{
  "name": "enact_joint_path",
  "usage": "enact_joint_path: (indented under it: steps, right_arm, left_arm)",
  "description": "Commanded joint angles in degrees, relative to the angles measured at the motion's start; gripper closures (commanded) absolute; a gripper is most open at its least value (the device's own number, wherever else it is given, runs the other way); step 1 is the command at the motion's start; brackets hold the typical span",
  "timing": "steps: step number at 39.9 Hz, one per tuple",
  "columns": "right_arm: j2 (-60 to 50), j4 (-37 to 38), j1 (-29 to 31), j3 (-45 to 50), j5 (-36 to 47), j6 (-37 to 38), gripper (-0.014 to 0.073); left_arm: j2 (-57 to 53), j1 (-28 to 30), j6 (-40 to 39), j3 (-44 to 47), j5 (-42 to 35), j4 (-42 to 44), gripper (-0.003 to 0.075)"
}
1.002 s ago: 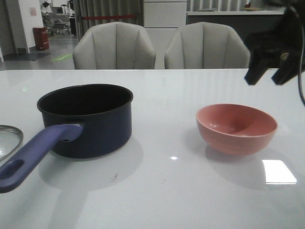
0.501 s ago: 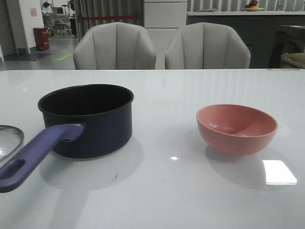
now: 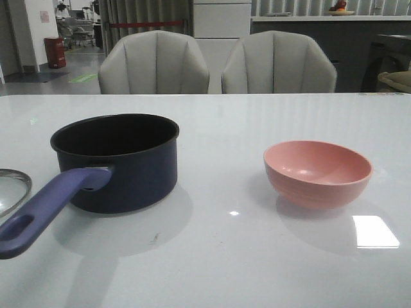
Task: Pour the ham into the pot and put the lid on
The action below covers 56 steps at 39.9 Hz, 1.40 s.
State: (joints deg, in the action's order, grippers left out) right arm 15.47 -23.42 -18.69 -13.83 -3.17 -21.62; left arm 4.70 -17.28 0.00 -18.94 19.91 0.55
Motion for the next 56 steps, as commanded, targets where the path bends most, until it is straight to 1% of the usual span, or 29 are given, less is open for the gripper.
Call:
enact_joint_path:
  steps: [1,5,7,9,13,14,16,20,25,31,37,40,43,46,47,50,56]
  right_arm:
    - [-3.6,-0.6,-0.2,1.6,4.9,-0.6,0.0091]
    - [-5.2,-0.6,-0.2,3.0,3.2,-0.6,0.0096]
    - [-5.2,-0.6,-0.2,3.2,2.2,-0.6,0.0132]
    - [-5.2,-0.6,-0.2,3.5,1.6,-0.6,0.0205]
    - [-5.2,-0.6,-0.2,3.6,1.5,-0.6,0.0438]
    - [-5.2,-0.6,-0.2,3.6,1.6,-0.6,0.0473]
    - [-5.2,-0.7,-0.2,3.6,1.9,-0.6,0.0449]
    - [-5.2,-0.7,-0.2,3.6,1.9,-0.6,0.0449]
    - [-5.2,-0.7,-0.2,3.6,1.9,-0.6,0.0449]
    - [-5.2,-0.7,-0.2,3.6,1.9,-0.6,0.0449]
    - [-5.2,-0.7,-0.2,3.6,1.9,-0.6,0.0449]
    - [-5.2,-0.7,-0.2,3.6,1.9,-0.6,0.0449]
    - [-5.2,-0.7,-0.2,3.6,1.9,-0.6,0.0449]
    - [-5.2,-0.7,-0.2,3.7,1.9,-0.6,0.0449]
    - [-5.2,-0.7,-0.2,3.6,1.8,-0.6,0.0449]
    - [-5.2,-0.7,-0.2,3.6,1.8,-0.6,0.0449]
    - [-5.2,-0.7,-0.2,3.6,1.8,-0.6,0.0449]
  left_arm:
    - [0.6,-0.5,0.0,-1.4,-4.7,-0.5,0.0103]
    - [0.6,-0.5,0.0,-1.4,-4.5,-0.5,0.0103]
    - [0.6,-0.5,0.0,-1.4,-4.5,-0.5,0.0103]
    - [0.6,-0.5,0.0,-1.4,-4.5,-0.5,0.0103]
    - [0.6,-0.5,0.0,-1.4,-4.5,-1.1,0.0103]
    - [0.6,-0.5,0.0,-1.4,-4.5,-1.2,0.0103]
    - [0.6,-0.5,0.0,-1.4,-4.5,-1.2,0.0103]
    - [1.3,-0.4,0.0,-1.9,-3.5,-1.2,0.0103]
    - [6.2,-0.1,-2.7,-5.5,2.2,-0.9,0.0088]
    - [17.0,-0.1,-5.1,-12.4,8.3,-0.5,0.0015]
    - [28.3,-0.1,-5.9,-18.0,12.0,1.1,0.0034]
    - [34.2,-0.1,-10.2,-20.2,13.1,1.5,0.0034]
    - [39.0,0.0,-15.1,-22.5,14.5,5.4,0.0034]
    - [43.4,1.6,-21.6,-24.5,16.8,10.2,0.0034]
    - [44.6,2.6,-22.5,-25.3,17.5,11.3,0.0034]
    - [50.3,6.1,-22.6,-27.3,18.9,10.8,0.0036]
    - [61.0,12.6,-21.5,-32.3,22.8,7.9,0.0078]
